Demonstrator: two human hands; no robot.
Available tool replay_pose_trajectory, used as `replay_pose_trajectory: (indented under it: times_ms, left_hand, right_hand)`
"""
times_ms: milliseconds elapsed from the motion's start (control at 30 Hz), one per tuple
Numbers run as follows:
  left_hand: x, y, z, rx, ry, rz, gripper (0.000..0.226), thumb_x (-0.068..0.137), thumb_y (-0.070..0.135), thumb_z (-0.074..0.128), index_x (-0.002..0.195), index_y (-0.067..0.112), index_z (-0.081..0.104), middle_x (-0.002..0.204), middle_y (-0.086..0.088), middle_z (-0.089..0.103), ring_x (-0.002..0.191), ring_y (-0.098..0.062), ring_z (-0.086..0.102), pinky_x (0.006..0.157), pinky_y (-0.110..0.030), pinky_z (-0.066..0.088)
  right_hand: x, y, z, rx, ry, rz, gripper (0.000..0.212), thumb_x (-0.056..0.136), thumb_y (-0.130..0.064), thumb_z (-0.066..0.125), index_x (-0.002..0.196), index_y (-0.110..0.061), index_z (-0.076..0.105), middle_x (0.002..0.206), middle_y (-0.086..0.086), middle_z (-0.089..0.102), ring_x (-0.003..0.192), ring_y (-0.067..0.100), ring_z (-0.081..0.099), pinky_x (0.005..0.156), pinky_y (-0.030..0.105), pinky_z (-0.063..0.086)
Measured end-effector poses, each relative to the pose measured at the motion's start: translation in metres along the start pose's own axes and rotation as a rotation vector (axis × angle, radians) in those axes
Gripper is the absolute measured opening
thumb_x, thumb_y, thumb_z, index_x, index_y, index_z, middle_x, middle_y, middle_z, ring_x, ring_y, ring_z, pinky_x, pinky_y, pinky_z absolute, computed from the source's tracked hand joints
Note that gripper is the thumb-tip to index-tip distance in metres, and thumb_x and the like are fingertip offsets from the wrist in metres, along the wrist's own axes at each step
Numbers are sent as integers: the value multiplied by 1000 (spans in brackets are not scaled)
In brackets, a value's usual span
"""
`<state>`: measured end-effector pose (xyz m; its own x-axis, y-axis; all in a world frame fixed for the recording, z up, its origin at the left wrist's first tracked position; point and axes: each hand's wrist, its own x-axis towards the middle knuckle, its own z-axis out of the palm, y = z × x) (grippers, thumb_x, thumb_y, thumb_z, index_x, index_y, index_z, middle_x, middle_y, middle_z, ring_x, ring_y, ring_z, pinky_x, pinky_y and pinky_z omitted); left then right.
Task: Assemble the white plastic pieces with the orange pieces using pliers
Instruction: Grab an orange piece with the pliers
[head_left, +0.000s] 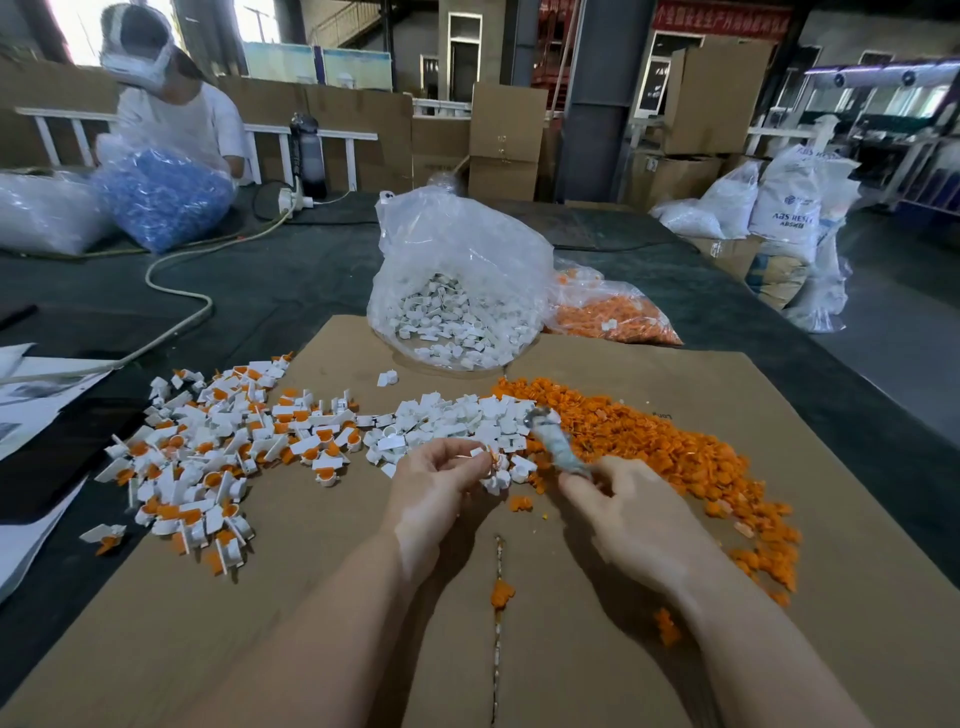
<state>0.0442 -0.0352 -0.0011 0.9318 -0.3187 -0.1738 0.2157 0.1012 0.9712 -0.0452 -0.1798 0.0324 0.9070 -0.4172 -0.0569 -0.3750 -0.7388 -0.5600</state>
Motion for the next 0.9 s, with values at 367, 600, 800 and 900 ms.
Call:
replay_pose_trajectory:
  times_ms: [367,600,800,900]
  left_hand:
    - [1,13,1,-138,48,-105,12,87,-3,58,98,-5,62,69,-11,61,38,-3,54,36,-13,40]
    - [1,12,6,-144,80,-94,12,87,-7,55,98,-6,59,69,-12,59,35,-3,53,35,-15,43]
    - [0,8,7,-183,100,-109,10,86,-8,55,90,-1,60,72,-13,64,46,-9,62,55,-30,56]
    - [-1,8,7,-181,104,-97,10,87,-7,55,91,0,60,77,-16,64,56,-14,63,52,-26,55]
  right_hand:
    - [-8,-21,-5,220,-345,-34,35,94,-42,45,67,-18,48,57,-3,38,45,8,34,57,32,27]
    - [-10,-25,4,164,-285,-88,32,94,-39,45,70,-19,44,63,-4,41,54,10,38,53,26,28]
    - [-11,-23,15,113,-162,-74,31,93,-41,49,71,-21,42,70,-4,44,59,10,41,52,25,29]
    - [-12,-19,19,116,-109,-76,32,90,-45,51,69,-21,44,70,-5,46,60,10,43,53,25,30]
